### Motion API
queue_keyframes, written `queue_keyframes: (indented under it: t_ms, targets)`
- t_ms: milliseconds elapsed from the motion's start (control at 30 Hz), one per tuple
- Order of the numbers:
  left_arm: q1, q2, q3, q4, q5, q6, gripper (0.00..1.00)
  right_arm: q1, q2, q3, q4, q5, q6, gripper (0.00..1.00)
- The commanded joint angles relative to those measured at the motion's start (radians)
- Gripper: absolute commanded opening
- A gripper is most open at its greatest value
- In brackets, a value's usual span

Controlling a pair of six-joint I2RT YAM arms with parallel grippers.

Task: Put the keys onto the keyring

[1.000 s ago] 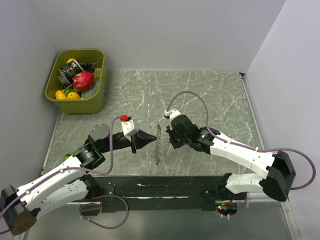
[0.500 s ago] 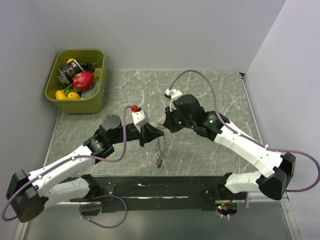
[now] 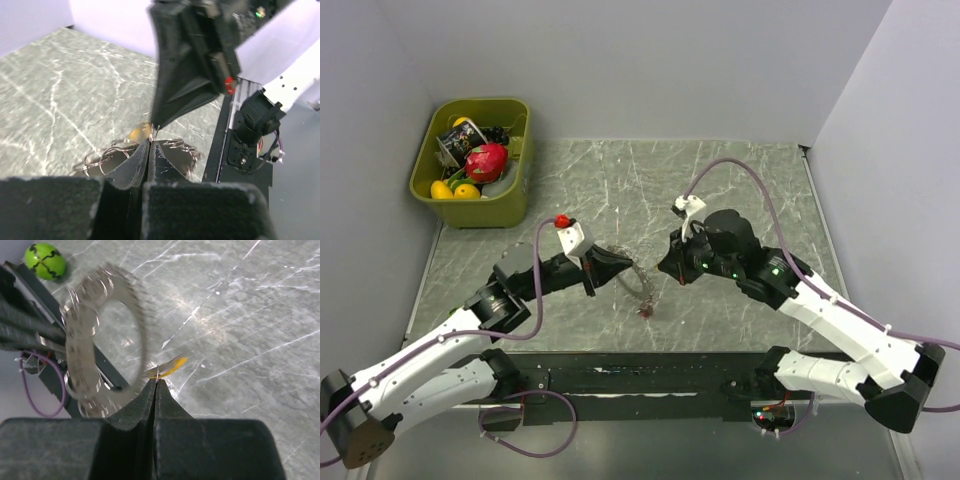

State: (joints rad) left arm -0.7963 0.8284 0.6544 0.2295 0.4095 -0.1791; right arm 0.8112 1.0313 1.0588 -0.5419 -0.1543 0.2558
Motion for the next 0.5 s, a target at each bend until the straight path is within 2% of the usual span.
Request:
queue_keyframes:
  t_ms: [0, 167, 300, 467]
  targets:
    - [-0.001, -0.109, 0.007, -0.074, -0.087, -0.086, 0.01, 0.009, -0.115, -0.052, 0.022, -0.037, 0.022, 0.0]
    - [-0.001, -0.253, -0.139, 0.005, -0.15, -0.134, 0.01, 0.016, -0.232, -0.134, 0.03, -0.038, 0.033, 0.0]
    - [-0.001, -0.311, -0.148, -0.021, -0.222, -0.085, 0.01, 0.017, -0.17, -0.051, -0.059, -0.025, -0.036, 0.0]
    - [-0.001, -0.264, -0.105, -0.094, -0.199, 0.001, 0.01, 0.014, -0.042, 0.043, -0.073, -0.082, -0.122, 0.0]
